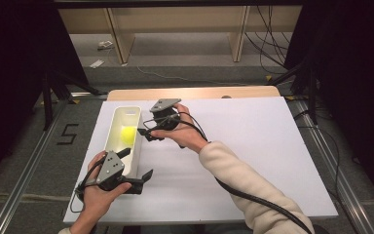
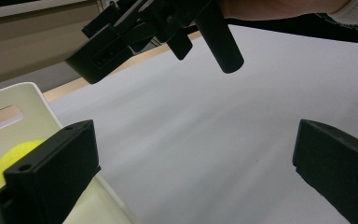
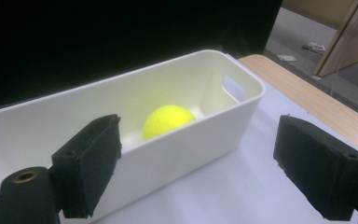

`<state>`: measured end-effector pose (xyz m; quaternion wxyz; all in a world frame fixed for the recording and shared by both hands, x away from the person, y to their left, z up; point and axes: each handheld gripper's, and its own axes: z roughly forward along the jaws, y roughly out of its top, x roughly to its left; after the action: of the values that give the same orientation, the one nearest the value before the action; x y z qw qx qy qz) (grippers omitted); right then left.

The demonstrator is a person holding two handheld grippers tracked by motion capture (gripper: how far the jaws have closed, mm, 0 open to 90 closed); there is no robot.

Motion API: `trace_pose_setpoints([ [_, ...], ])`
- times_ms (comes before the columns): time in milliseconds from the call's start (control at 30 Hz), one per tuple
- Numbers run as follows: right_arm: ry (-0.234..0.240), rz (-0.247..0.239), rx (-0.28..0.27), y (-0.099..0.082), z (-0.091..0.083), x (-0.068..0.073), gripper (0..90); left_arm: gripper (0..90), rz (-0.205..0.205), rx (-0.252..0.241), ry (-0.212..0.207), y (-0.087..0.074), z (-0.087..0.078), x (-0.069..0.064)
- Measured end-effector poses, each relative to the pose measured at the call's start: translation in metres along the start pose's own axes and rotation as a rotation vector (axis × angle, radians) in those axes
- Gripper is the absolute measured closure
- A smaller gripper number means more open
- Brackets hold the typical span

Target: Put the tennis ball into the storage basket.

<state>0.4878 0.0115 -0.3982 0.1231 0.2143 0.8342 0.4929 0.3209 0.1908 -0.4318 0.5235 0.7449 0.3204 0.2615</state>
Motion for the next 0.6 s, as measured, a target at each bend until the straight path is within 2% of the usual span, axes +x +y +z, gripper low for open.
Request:
trace_pose_setpoints([
  [600, -0.032, 0.020, 0.004, -0.016, -0.025, -0.012, 15.6, 0.0, 0.000, -0.002, 0.004, 0.000, -0.001, 0.000],
])
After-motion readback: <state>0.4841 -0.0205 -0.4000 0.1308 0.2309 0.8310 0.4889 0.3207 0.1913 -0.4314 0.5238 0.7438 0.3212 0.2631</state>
